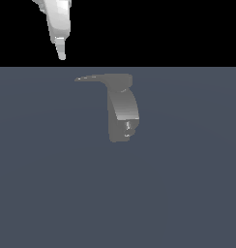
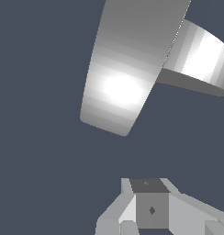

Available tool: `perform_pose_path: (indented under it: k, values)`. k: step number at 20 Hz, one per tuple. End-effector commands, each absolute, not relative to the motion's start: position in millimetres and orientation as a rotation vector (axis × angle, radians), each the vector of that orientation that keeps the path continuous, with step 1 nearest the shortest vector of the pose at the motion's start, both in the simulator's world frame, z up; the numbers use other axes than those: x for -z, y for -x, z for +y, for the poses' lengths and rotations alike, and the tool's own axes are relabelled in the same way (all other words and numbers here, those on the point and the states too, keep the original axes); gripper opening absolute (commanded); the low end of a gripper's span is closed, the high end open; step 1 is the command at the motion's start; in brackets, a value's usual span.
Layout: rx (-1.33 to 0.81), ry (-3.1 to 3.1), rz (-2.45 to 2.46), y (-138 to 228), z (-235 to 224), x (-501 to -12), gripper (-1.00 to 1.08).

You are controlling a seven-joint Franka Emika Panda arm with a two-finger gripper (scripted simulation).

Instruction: Turn on the faucet by rotating a designated handle.

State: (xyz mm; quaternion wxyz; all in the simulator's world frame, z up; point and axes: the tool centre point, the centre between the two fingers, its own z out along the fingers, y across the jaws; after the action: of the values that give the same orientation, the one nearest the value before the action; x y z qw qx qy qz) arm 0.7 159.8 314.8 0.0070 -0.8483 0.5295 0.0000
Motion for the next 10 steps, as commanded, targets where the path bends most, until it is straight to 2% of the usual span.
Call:
perform_pose_path:
  k: [1,10]
  values:
    - [0.001,2.608,1.730,-16,159,-306,-1.00]
    - [0.003,2.421,1.996,-72,146,-275,-1.00]
